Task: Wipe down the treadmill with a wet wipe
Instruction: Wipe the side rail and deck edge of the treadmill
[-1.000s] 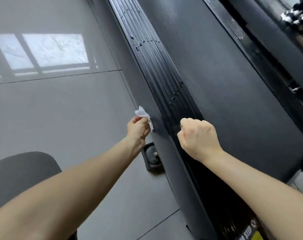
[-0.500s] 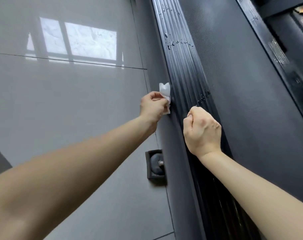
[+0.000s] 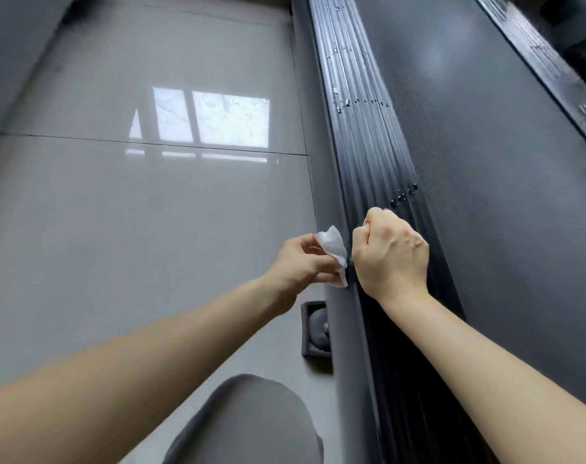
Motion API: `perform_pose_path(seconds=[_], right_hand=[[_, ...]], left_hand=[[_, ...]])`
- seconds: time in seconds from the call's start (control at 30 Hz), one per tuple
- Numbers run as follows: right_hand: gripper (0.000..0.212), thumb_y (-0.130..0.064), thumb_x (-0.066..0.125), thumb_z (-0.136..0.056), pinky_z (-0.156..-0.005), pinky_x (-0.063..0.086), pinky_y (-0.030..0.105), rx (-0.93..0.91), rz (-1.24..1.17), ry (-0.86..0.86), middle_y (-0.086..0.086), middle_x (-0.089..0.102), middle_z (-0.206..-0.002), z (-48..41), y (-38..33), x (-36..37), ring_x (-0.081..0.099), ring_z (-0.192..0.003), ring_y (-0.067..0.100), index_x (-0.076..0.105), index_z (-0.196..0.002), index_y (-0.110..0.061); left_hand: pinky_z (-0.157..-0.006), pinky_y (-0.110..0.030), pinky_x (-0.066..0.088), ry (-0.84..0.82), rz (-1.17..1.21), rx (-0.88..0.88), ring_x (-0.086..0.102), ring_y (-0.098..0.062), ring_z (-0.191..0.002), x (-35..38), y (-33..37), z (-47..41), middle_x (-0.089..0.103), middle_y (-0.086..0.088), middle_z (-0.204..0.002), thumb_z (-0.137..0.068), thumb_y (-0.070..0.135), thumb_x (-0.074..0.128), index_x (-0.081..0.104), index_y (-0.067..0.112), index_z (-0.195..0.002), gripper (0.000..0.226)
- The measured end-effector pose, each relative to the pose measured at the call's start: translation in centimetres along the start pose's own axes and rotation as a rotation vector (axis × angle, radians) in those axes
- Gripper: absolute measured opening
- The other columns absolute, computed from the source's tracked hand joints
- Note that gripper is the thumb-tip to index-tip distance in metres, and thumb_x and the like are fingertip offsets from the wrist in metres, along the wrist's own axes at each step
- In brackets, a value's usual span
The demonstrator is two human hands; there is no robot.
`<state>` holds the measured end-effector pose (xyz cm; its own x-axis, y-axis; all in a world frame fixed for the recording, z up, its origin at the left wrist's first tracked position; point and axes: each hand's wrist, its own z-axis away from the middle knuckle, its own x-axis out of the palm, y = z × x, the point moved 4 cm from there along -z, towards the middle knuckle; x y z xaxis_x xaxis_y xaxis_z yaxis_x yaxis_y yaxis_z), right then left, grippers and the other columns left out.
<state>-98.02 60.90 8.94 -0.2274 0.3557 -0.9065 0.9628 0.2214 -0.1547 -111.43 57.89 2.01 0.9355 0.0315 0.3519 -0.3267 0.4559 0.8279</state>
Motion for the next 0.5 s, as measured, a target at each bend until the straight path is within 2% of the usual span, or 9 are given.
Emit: perform_pose_path(seconds=[0.13,0.2,0.3,0.37,0.43,0.5], right_hand=[[0.024,-0.023,0.034,-0.087,-0.053,0.036,0.037,-0.028,0.031,-0.022,0.012,0.054,-0.068,0.5,-0.6,0.1,0.053,-0.058,0.035,0.049,-0.074,-0.010],[0.024,-0.021,0.033,-0.085,-0.050,0.037,0.036,-0.059,0.066,-0.074,0.013,0.053,-0.065,0.2,-1.0,-0.6,0.053,-0.054,0.035,0.048,-0.072,-0.009],[0.026,-0.025,0.026,-0.084,-0.058,0.036,0.036,-0.172,0.162,-0.167,0.015,0.059,-0.062,-1.1,-1.5,-1.2,0.056,-0.052,0.034,0.042,-0.066,-0.013],[0.032,-0.027,0.029,-0.089,-0.067,0.036,0.038,-0.182,0.194,-0.196,0.016,0.067,-0.076,-3.7,-2.3,-1.2,0.064,-0.067,0.037,0.051,-0.072,-0.011],[0.028,-0.026,0.040,-0.098,-0.073,0.039,0.039,-0.117,0.097,-0.228,0.015,0.069,-0.095,-7.1,-3.3,-0.3,0.066,-0.088,0.038,0.059,-0.091,-0.007],[0.024,-0.027,0.045,-0.102,-0.072,0.038,0.038,-0.089,0.013,-0.287,0.016,0.069,-0.101,-9.3,-4.0,1.3,0.065,-0.094,0.039,0.059,-0.100,-0.007]], left_hand=[[-0.073,-0.034,0.063,-0.040,-0.088,-0.121,0.073,-0.026,-0.075,1.2,-0.7,3.5,0.070,-0.017,-0.090,-0.085,-0.015,0.066,0.065,-0.004,-0.101,0.019],[-0.080,-0.037,0.064,-0.115,-0.195,-0.209,0.072,-0.026,-0.074,1.9,-1.1,5.5,0.071,-0.015,-0.086,-0.086,-0.011,0.068,0.064,0.001,-0.095,0.015],[-0.078,-0.032,0.063,-0.200,-0.362,-0.223,0.071,-0.021,-0.074,2.2,-0.6,6.6,0.068,-0.011,-0.083,-0.086,-0.006,0.069,0.065,0.006,-0.082,0.013],[-0.074,-0.029,0.062,-0.157,-0.360,-0.128,0.070,-0.017,-0.071,1.9,0.8,5.3,0.067,-0.009,-0.081,-0.087,-0.008,0.064,0.065,0.007,-0.081,0.017],[-0.070,-0.026,0.060,-0.075,-0.300,-0.023,0.068,-0.014,-0.068,1.5,2.1,3.3,0.067,-0.011,-0.084,-0.087,-0.011,0.060,0.066,0.004,-0.086,0.017],[-0.066,-0.024,0.057,0.045,-0.241,0.039,0.066,-0.015,-0.067,0.8,2.7,1.2,0.067,-0.011,-0.083,-0.087,-0.010,0.059,0.068,-0.004,-0.096,0.014]])
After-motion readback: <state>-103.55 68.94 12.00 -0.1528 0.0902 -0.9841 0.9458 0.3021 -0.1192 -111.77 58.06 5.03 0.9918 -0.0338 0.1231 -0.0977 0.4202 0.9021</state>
